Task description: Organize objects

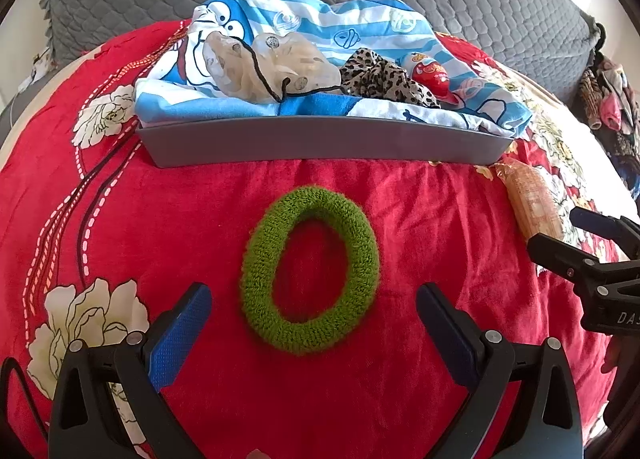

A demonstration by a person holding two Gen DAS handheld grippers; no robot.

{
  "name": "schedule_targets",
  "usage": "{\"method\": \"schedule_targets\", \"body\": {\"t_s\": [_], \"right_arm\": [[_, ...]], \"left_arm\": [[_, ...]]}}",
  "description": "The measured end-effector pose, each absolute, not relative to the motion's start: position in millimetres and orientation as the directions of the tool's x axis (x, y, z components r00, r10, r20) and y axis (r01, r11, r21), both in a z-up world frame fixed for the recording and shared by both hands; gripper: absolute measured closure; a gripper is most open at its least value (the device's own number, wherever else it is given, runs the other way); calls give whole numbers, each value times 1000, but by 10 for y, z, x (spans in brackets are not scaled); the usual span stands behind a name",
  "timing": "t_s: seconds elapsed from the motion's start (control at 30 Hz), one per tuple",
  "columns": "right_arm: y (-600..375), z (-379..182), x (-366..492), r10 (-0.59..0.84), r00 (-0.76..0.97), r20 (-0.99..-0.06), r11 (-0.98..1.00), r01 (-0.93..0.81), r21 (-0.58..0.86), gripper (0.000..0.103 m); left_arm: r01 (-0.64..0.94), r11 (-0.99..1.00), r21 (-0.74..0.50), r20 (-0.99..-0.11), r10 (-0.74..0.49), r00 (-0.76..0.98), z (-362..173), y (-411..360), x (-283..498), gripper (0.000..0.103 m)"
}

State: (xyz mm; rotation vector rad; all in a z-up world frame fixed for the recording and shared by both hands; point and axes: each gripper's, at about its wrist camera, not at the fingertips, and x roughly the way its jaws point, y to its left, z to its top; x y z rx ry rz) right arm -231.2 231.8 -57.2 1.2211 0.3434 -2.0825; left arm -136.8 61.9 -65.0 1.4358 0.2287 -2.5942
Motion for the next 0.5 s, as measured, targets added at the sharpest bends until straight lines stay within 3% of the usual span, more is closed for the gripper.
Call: {"method": "schedule_targets", "body": {"t_s": [0.5], "right_arm": [[2289, -598, -2345, -425, -320, -847, -727, 678, 109, 2]], "left_arm": [[236, -970, -60, -852, -73, -518, -703, 568, -1423, 1]]}}
